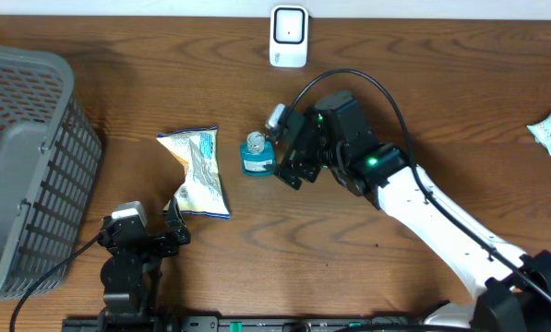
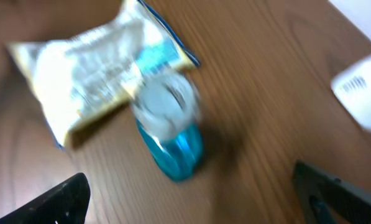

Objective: Scan the item barcode
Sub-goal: 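Grasp the Listerine bottle with the right gripper and lift it, then tilt the Listerine bottle with the right gripper toward the scanner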

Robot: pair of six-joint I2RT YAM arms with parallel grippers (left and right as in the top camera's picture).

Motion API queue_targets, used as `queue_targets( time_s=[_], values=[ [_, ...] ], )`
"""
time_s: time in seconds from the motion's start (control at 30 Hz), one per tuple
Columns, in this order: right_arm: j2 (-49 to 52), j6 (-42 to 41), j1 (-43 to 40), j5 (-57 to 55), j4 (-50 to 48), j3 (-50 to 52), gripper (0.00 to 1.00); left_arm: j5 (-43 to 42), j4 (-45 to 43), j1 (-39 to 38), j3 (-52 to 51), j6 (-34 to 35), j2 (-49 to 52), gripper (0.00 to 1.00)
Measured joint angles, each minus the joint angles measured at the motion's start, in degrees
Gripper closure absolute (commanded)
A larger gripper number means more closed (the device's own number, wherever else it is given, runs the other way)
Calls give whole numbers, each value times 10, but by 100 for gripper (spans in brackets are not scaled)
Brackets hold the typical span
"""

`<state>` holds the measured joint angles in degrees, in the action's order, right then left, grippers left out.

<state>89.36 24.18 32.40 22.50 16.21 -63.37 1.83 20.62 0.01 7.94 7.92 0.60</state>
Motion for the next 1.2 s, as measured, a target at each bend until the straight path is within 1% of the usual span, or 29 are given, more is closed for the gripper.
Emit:
queue_targets(
  time_s=[0.17, 0.4, 0.57, 0.8, 0.9, 1.0, 1.1, 1.13, 1.17, 1.2],
  values=[
    [46, 14, -3, 57, -27, -1, 1, 0, 0, 0, 0, 0, 0, 2],
    [107, 31, -4, 93, -65, -7, 1, 0, 0, 0, 0, 0, 0, 2],
    [139, 36, -4, 108, -99, -39, 1, 0, 0, 0, 0, 0, 0, 2],
    [201, 38, -3, 125, -100, -80, 5, 0, 0, 0, 0, 0, 0, 2],
    [211, 39, -3, 133, -81, -80, 12, 0, 0, 0, 0, 0, 0, 2],
    [211, 43, -3, 138, -80, -80, 16, 0, 0, 0, 0, 0, 0, 3],
    [211, 48, -2, 141, -79, -80, 25, 0, 0, 0, 0, 0, 0, 2],
    [211, 49, -2, 143, -80, -80, 35, 0, 0, 0, 0, 0, 0, 2],
    [211, 51, -2, 144, -80, -80, 50, 0, 0, 0, 0, 0, 0, 2],
    [211, 51, -1, 145, -79, -80, 55, 0, 0, 0, 0, 0, 0, 2]
  ],
)
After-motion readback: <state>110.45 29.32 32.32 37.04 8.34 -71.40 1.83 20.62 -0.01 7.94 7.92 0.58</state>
